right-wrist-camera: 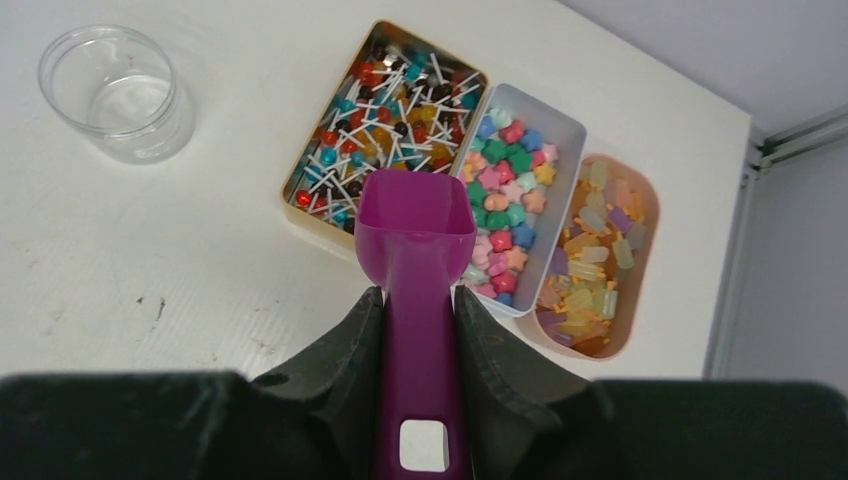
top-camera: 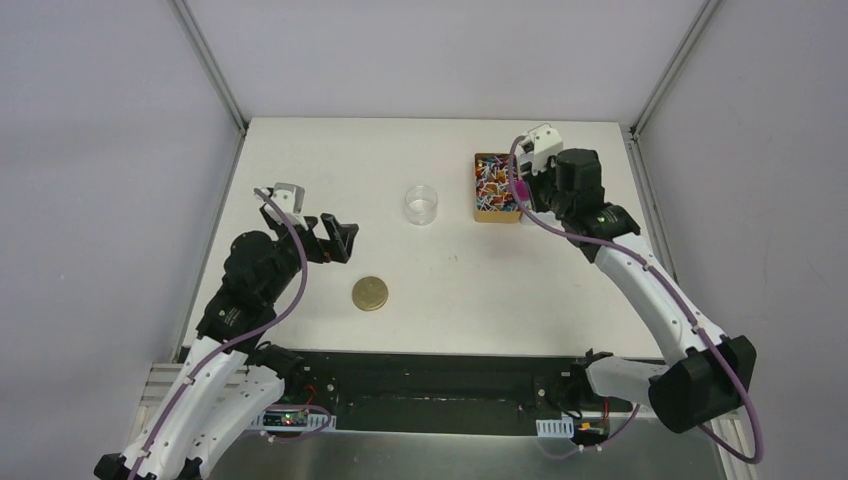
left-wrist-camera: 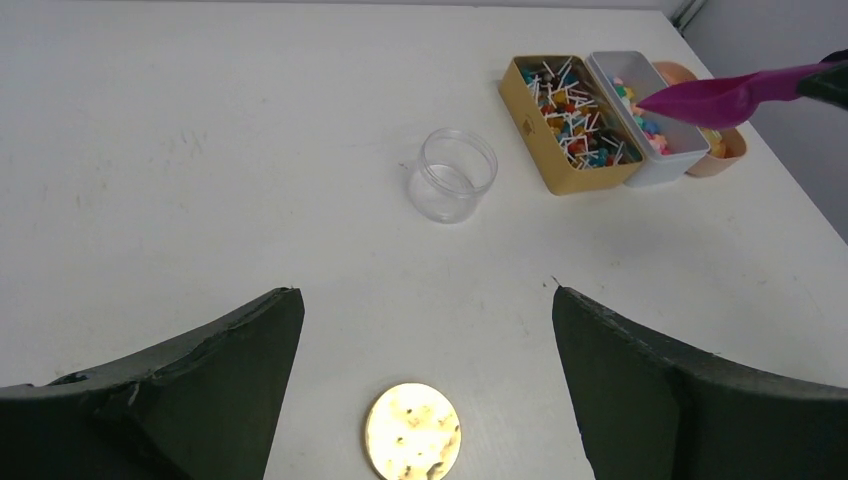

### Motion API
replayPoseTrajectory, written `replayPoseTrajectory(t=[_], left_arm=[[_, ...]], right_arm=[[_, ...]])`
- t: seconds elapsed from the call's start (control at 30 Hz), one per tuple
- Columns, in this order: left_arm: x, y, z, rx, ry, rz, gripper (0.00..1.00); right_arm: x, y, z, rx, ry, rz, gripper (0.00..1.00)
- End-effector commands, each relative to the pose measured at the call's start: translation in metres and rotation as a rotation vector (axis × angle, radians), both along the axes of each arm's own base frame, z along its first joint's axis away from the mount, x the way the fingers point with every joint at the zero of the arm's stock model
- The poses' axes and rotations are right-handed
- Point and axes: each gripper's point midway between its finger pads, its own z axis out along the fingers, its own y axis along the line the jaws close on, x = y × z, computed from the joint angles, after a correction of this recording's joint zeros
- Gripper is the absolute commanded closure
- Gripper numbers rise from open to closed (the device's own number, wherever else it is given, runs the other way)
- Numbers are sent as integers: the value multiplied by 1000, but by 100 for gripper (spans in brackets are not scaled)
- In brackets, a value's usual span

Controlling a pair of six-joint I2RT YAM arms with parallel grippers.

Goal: Pack the candies
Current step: Scoop the fake candies from the storage box.

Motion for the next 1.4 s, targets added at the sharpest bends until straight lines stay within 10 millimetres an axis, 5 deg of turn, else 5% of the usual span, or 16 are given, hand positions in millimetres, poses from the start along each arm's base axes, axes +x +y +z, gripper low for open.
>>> replayPoseTrajectory(t=[0.0,0.67,1.13,1.37], left_arm=[[5,13,15,12,-78,63,1],[6,24,10,42,-61,120,1],[7,29,9,50,-55,147,1],[8,30,7,54,-49,153,1]], right_arm=[[2,18,4,96,83,18,100],[55,28,-66,99,128,-133,100],[61,40,-120,120,175,-167,100],[59,40,-131,185,111,-177,100]])
